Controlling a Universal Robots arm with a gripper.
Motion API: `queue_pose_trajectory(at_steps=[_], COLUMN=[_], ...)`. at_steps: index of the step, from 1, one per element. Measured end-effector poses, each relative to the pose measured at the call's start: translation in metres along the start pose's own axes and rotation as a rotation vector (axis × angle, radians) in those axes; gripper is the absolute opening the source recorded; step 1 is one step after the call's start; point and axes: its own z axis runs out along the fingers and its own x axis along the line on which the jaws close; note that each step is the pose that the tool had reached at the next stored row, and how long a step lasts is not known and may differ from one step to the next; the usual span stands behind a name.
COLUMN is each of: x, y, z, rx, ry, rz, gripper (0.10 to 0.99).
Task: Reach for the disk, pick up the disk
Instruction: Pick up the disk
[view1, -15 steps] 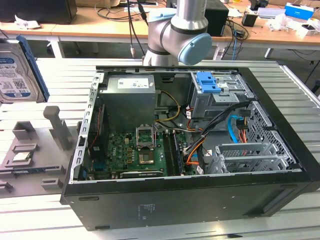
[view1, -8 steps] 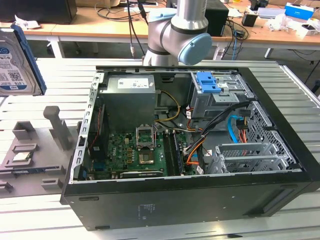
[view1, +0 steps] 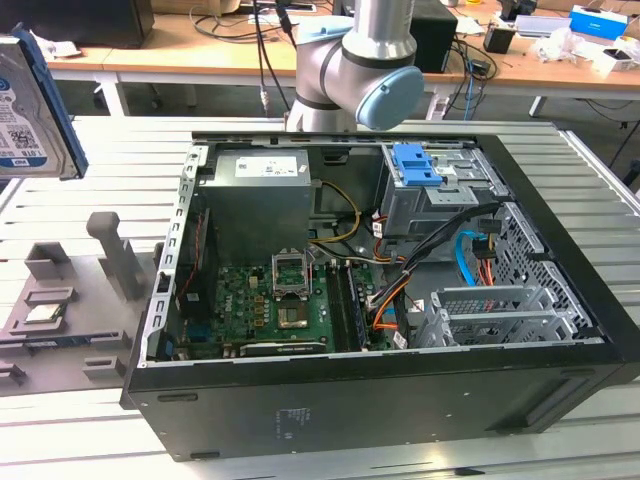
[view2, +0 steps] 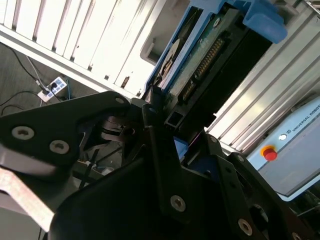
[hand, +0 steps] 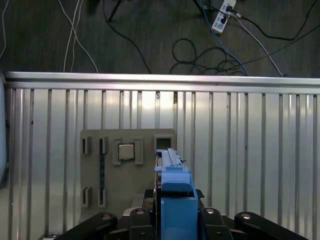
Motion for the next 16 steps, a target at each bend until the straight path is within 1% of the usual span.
queue_pose_trajectory(at_steps=[2, 3, 8, 11, 12, 16], x=[0.0, 0.0, 0.0, 0.0, 0.0, 0.0], y=[0.0, 0.0001, 0.0003, 0.0006, 0.0007, 0.0008], z=[-0.003, -0.0069, -0.0174, -0.0297, -0.0324, -0.0397], rx=[0.0, 0.0, 0.0, -0.001, -0.001, -0.001], ry=[0.0, 0.0, 0.0, 0.0, -0.0001, 0.0], rz=[0.0, 0.0, 0.0, 0.0, 0.0, 0.0], gripper=[0.365, 0.365, 0.365, 0.365, 0.365, 0.365])
